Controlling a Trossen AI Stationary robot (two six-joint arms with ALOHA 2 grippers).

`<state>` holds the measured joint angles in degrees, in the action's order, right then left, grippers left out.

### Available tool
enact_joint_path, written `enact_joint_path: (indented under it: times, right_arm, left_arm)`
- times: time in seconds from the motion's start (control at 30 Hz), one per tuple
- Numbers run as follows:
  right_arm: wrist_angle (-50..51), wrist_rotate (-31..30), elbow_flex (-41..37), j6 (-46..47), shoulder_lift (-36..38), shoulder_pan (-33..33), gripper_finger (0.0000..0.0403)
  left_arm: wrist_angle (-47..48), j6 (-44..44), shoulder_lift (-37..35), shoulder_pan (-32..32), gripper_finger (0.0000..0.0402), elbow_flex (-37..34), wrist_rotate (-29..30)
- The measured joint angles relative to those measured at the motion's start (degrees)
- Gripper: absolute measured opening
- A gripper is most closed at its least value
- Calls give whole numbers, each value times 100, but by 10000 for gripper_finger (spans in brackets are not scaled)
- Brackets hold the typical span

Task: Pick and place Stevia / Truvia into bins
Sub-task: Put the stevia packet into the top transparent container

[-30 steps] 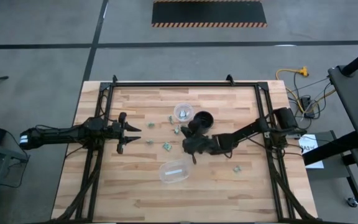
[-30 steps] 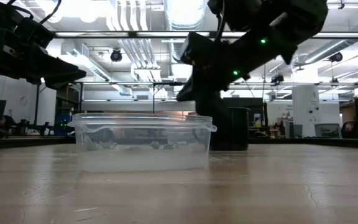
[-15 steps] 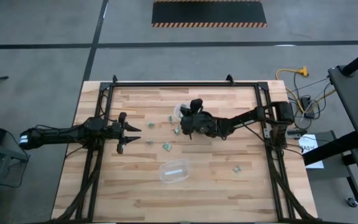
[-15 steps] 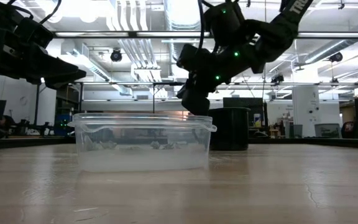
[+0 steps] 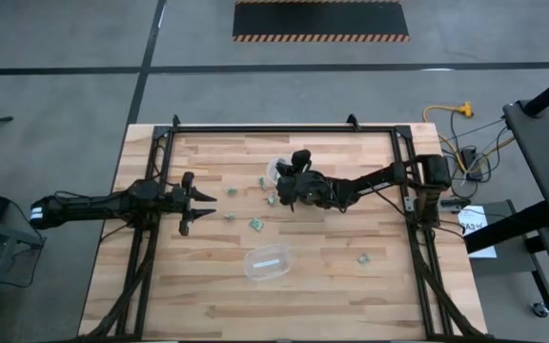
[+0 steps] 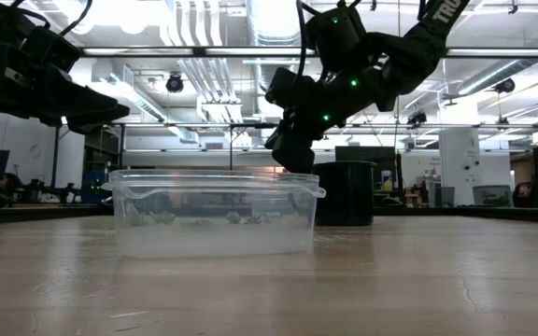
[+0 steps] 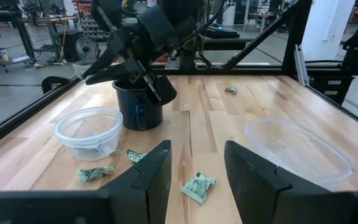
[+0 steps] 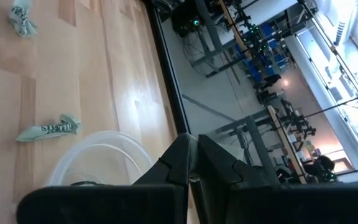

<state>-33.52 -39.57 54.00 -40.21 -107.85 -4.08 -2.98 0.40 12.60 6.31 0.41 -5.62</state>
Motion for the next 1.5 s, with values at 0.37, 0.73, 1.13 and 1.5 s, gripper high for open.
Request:
enact_joint_path:
  times: [0.37,0.73,1.13,1.5]
  right_arm:
    - [23,-253,0,54,0,2,13]
    - [35,-262,-9,166,0,-11,13]
    - [170,-247,-13,275,0,-35,53]
    - [170,-262,-13,406,0,-35,119]
  left_arm:
    - [2,0,0,0,132,-1,-1]
    - [-1,0,0,0,132,-1,0]
    - [-1,0,0,-1,132,1,1]
    - [2,0,0,-1,132,0,1]
